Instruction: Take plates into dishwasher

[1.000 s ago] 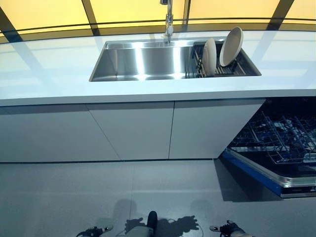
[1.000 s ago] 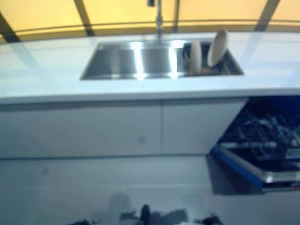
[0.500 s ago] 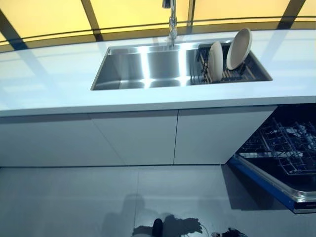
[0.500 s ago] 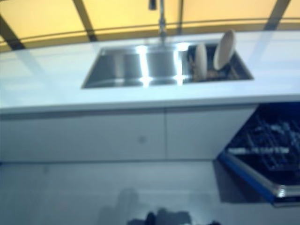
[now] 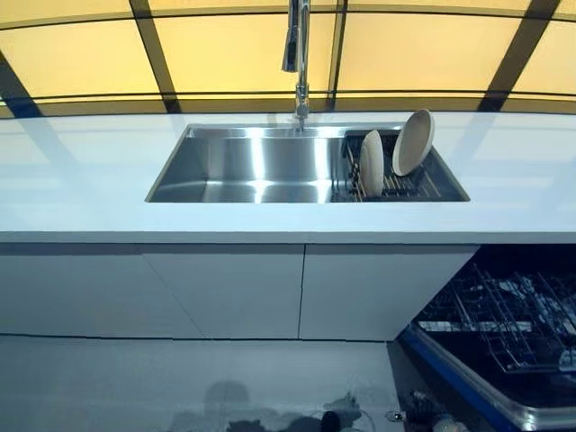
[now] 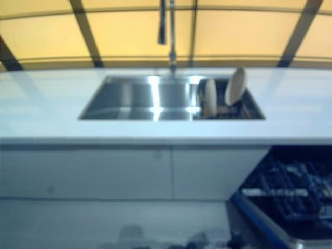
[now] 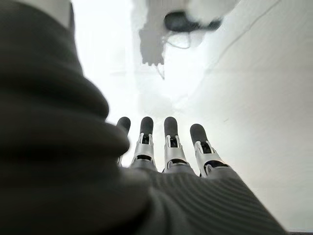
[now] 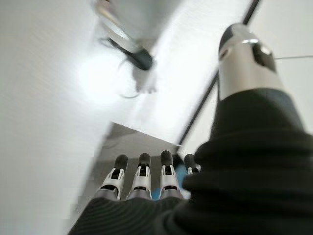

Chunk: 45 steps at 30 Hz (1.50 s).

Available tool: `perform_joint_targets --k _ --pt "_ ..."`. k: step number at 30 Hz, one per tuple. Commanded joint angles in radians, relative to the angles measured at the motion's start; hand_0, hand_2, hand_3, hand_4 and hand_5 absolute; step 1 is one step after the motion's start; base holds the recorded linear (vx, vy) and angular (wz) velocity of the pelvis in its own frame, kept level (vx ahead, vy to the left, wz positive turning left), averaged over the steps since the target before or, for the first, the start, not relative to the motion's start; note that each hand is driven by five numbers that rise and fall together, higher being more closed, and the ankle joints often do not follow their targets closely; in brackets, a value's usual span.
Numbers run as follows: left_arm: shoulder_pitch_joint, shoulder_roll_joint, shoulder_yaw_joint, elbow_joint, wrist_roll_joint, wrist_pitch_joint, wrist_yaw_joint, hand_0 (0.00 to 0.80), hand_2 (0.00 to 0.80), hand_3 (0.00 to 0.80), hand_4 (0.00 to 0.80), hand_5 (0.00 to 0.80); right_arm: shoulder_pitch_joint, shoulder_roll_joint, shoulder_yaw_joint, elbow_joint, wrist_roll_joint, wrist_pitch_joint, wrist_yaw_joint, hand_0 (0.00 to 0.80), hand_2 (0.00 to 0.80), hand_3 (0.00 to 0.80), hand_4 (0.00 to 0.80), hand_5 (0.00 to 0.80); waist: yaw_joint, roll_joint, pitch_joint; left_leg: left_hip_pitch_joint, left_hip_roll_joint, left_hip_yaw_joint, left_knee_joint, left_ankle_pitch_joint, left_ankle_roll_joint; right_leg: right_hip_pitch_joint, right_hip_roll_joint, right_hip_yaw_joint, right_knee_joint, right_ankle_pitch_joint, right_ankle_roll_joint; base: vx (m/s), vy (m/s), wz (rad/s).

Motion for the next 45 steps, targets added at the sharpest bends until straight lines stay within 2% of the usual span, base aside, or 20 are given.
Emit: perform_joint_targets --k 1,3,8,11,12,15,20,22,27,29,32,35,36,38,40,41,42,43,44,45 --pt "-0.003 0.037 0.022 -0.039 0.038 0.038 -0.016 0.000 0.000 0.000 0.000 0.000 -0.081 -0.140 0.039 -0.187 -0.080 -0.011 0.252 0.000 0.000 0.000 0.000 0.000 0.009 -0.033 -0.018 -0.066 -0.057 0.037 0.001 0.027 0.081 0.088 -0.022 0.012 -0.080 -0.038 0.075 0.076 -0.101 0.17" --pt "0.007 0.071 0.035 -0.077 0.050 0.052 -0.029 0.000 0.000 0.000 0.000 0.000 -0.094 -0.263 0.048 -0.406 -0.117 0.004 0.468 0.000 0.000 0.000 0.000 0.000 0.011 -0.047 -0.018 -0.068 -0.049 0.039 -0.024 0.036 0.075 0.082 -0.024 0.003 -0.076 -0.043 0.078 0.061 -0.090 0.07" --pt "0.023 0.142 0.073 -0.067 0.042 0.033 -0.051 0.000 0.000 0.000 0.000 0.000 -0.168 -0.500 -0.013 -0.804 0.309 0.107 0.843 0.000 0.000 0.000 0.000 0.000 0.002 -0.071 -0.011 -0.047 -0.035 0.048 -0.069 0.050 0.066 0.072 -0.024 0.000 -0.052 -0.059 0.083 0.060 -0.044 0.09" --pt "0.034 0.146 0.102 -0.039 0.060 0.009 -0.051 0.000 0.000 0.000 0.000 0.000 -0.234 -0.538 -0.077 -0.864 0.533 0.127 0.887 0.000 0.000 0.000 0.000 0.000 0.002 -0.079 -0.019 -0.035 -0.030 0.055 -0.086 0.050 0.061 0.076 -0.023 0.000 -0.059 -0.060 0.090 0.071 -0.013 0.00" --pt "0.047 0.139 0.120 -0.014 0.085 -0.016 -0.054 0.000 0.000 0.000 0.000 0.000 -0.288 -0.534 -0.131 -0.847 0.682 0.166 0.905 0.000 0.000 0.000 0.000 0.000 0.005 -0.082 -0.030 -0.024 -0.025 0.063 -0.097 0.046 0.059 0.085 -0.023 -0.003 -0.064 -0.066 0.093 0.103 -0.005 -0.02" --pt "0.064 0.127 0.129 0.013 0.125 -0.048 -0.057 0.000 0.000 0.000 0.000 0.000 -0.345 -0.494 -0.213 -0.813 0.869 0.228 0.886 0.000 0.000 0.000 0.000 0.000 0.013 -0.083 -0.046 -0.012 -0.023 0.062 -0.105 0.037 0.059 0.110 -0.024 -0.011 -0.074 -0.078 0.094 0.109 -0.013 -0.07" --pt "0.052 0.129 0.111 0.025 0.158 -0.050 -0.075 0.000 0.000 0.000 0.000 0.000 -0.458 -0.446 -0.319 -0.758 1.210 0.263 0.768 0.000 0.000 0.000 0.000 0.000 0.028 -0.081 -0.064 0.008 -0.024 0.056 -0.108 0.022 0.058 0.149 -0.025 -0.025 -0.084 -0.096 0.094 0.087 -0.019 0.05" --pt "0.035 0.127 0.092 0.029 0.168 -0.051 -0.082 0.000 0.000 0.000 0.000 0.000 -0.533 -0.442 -0.356 -0.725 1.366 0.232 0.668 0.000 0.000 0.000 0.000 0.000 0.034 -0.078 -0.070 0.018 -0.026 0.052 -0.104 0.012 0.058 0.164 -0.026 -0.026 -0.084 -0.102 0.096 0.082 -0.016 0.06" --pt "0.019 0.122 0.052 0.034 0.160 -0.065 -0.076 0.000 0.000 0.000 0.000 0.000 -0.620 -0.454 -0.387 -0.673 1.523 0.125 0.445 0.000 0.000 0.000 0.000 0.000 0.037 -0.069 -0.074 0.031 -0.029 0.049 -0.100 0.005 0.061 0.180 -0.025 -0.024 -0.077 -0.111 0.095 0.075 -0.010 0.00" --pt "0.010 0.116 0.028 0.032 0.132 -0.061 -0.064 0.000 0.000 0.000 0.000 0.000 -0.691 -0.486 -0.428 -0.599 1.546 0.008 0.172 0.000 0.000 0.000 0.000 0.000 0.035 -0.062 -0.076 0.035 -0.031 0.050 -0.090 -0.003 0.061 0.186 -0.027 -0.029 -0.057 -0.126 0.091 0.095 -0.022 -0.03" --pt "-0.010 0.099 0.009 0.046 0.073 -0.038 -0.038 0.000 0.000 0.000 0.000 0.000 -0.762 -0.538 -0.483 -0.472 1.441 -0.072 -0.126 0.000 0.000 0.000 0.000 0.000 0.027 -0.059 -0.072 0.028 -0.025 0.063 -0.048 -0.026 0.058 0.186 -0.028 -0.034 -0.036 -0.146 0.078 0.074 -0.061 0.00" --pt "-0.010 0.094 0.005 0.077 0.020 -0.010 -0.017 0.000 0.000 0.000 0.000 0.000 -0.851 -0.635 -0.405 -0.334 1.245 -0.134 -0.360 0.000 0.000 0.000 0.000 0.000 0.026 -0.087 -0.057 -0.024 0.009 0.112 0.178 -0.072 0.034 0.204 -0.026 -0.028 -0.043 -0.157 0.030 0.089 -0.169 -0.05" --pt "-0.007 0.086 0.011 0.093 0.010 -0.009 -0.017 0.000 0.000 0.000 0.000 0.000 -0.898 -0.687 -0.335 -0.278 1.185 -0.153 -0.437 0.000 0.000 0.000 0.000 0.000 0.035 -0.089 -0.029 -0.147 0.028 0.113 0.432 -0.036 0.026 0.217 -0.014 -0.028 -0.051 -0.148 0.004 0.012 -0.180 -0.36" --pt "0.005 0.075 0.022 0.101 0.011 -0.009 -0.019 0.000 0.000 0.000 0.000 0.000 -0.937 -0.731 -0.274 -0.236 1.150 -0.155 -0.551 0.000 0.000 0.000 0.000 0.000 0.043 -0.080 0.000 -0.276 0.026 0.085 0.609 0.039 0.022 0.217 0.005 -0.027 -0.036 -0.142 -0.022 -0.017 -0.059 -0.62" --pt "0.006 0.063 0.027 0.100 0.003 -0.003 -0.019 0.000 0.000 0.000 0.000 0.000 -0.977 -0.748 -0.235 -0.205 1.145 -0.171 -0.595 0.000 0.000 0.000 0.000 0.000 0.038 -0.067 0.021 -0.313 -0.009 0.062 0.519 0.054 0.006 0.225 0.011 -0.018 -0.028 -0.137 -0.017 0.065 0.089 -0.37" --pt "0.003 0.061 0.029 0.102 -0.006 -0.005 -0.016 0.000 0.000 0.000 0.000 0.000 -0.986 -0.737 -0.226 -0.206 1.195 -0.171 -0.580 0.000 0.000 0.000 0.000 0.000 0.034 -0.069 0.023 -0.279 -0.024 0.061 0.381 0.046 0.007 0.232 0.006 -0.012 -0.034 -0.133 -0.002 0.150 0.176 -0.22" --pt "-0.002 0.065 0.025 0.094 -0.007 -0.004 -0.018 0.000 0.000 0.000 0.000 0.000 -0.997 -0.722 -0.216 -0.211 1.188 -0.158 -0.579 0.000 0.000 0.000 0.000 0.000 0.031 -0.064 0.023 -0.238 -0.038 0.077 0.091 0.105 -0.018 0.247 0.004 -0.026 -0.046 -0.130 0.011 0.181 0.195 -0.15" --pt "-0.007 0.065 0.029 0.087 0.003 -0.008 -0.018 0.000 0.000 0.000 0.000 0.000 -0.992 -0.719 -0.207 -0.232 1.159 -0.127 -0.588 0.000 0.000 0.000 0.000 0.000 0.026 -0.060 0.030 -0.244 -0.054 0.090 0.012 0.179 -0.034 0.270 0.011 -0.031 -0.042 -0.137 0.010 0.166 0.151 -0.15" --pt "-0.008 0.072 0.027 0.070 -0.005 0.006 -0.013 0.000 0.000 0.000 0.000 0.000 -0.985 -0.705 -0.200 -0.252 1.144 -0.120 -0.592 0.000 0.000 0.000 0.000 0.000 0.029 -0.064 0.029 -0.223 -0.066 0.056 -0.004 0.164 -0.008 0.272 0.007 -0.011 -0.040 -0.148 0.009 0.204 0.153 -0.18" --pt "-0.016 0.078 0.023 0.059 -0.009 0.018 -0.009 0.000 0.000 0.000 0.000 0.000 -0.978 -0.692 -0.191 -0.278 1.130 -0.101 -0.599 0.000 0.000 0.000 0.000 0.000 0.026 -0.058 0.015 -0.205 -0.079 0.042 -0.057 0.159 -0.007 0.277 0.008 0.000 -0.050 -0.152 0.022 0.233 0.157 -0.39"
